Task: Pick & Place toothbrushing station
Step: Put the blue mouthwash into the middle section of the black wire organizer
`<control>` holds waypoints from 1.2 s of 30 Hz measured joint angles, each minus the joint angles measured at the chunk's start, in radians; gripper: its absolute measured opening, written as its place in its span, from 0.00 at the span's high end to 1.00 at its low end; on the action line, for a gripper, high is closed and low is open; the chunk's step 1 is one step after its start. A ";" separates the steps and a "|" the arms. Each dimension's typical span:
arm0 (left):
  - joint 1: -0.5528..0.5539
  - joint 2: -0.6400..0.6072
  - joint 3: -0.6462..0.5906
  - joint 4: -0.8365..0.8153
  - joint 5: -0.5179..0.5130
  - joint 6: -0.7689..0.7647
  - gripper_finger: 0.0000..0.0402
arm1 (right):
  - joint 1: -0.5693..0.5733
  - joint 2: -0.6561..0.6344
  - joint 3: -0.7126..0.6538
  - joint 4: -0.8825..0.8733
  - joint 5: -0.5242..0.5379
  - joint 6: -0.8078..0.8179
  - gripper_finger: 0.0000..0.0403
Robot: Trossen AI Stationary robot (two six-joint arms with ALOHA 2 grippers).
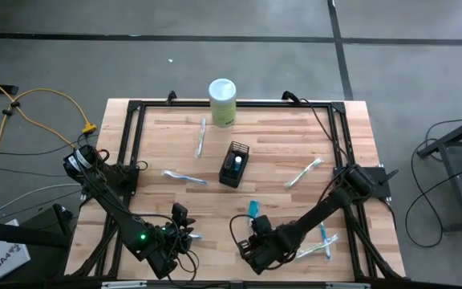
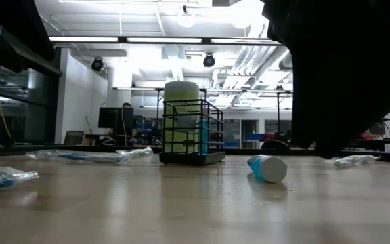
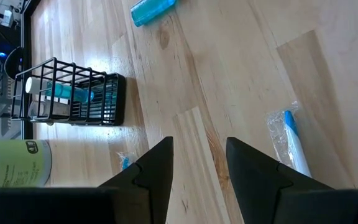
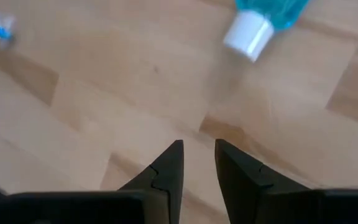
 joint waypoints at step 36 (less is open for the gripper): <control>0.000 0.000 0.000 0.000 0.001 0.001 0.65 | -0.079 -0.015 0.000 -0.026 -0.171 0.000 0.60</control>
